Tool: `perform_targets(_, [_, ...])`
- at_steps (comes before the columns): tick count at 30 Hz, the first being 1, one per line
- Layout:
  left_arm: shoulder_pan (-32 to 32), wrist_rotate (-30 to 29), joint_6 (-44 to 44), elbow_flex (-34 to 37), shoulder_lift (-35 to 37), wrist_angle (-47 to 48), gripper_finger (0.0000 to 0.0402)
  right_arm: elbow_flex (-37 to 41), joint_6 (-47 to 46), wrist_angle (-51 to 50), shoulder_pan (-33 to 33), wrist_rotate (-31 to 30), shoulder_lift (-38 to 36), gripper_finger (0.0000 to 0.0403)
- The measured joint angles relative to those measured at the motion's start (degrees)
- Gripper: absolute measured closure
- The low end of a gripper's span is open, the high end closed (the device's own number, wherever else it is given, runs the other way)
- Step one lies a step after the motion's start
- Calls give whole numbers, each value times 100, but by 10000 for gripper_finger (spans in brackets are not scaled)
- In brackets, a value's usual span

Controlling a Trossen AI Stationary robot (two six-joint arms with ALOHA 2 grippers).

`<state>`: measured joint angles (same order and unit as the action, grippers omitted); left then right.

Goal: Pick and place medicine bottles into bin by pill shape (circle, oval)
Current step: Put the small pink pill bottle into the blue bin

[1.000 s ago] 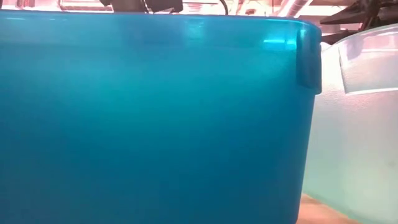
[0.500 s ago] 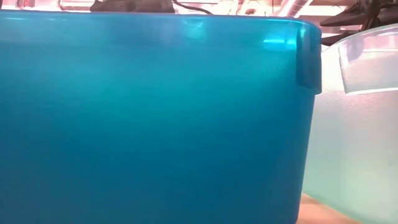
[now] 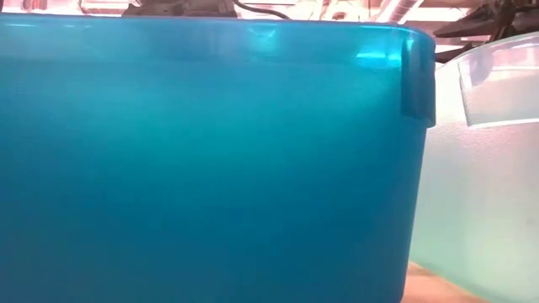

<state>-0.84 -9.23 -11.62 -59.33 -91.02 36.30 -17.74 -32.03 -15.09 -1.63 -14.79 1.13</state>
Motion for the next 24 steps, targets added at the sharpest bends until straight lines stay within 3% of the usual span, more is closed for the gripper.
perform_targets(4, [2, 148, -33, 0, 0, 27, 70, 0, 2, -34, 0, -2, 0, 211])
perform_targets(16, [-2, -48, -57, 0, 0, 24, 179, 0, 2, -142, 0, -2, 0, 210])
perform_targets(24, [-2, 7, 0, 0, 0, -24, 193, 0, 15, -140, 0, -2, 0, 211])
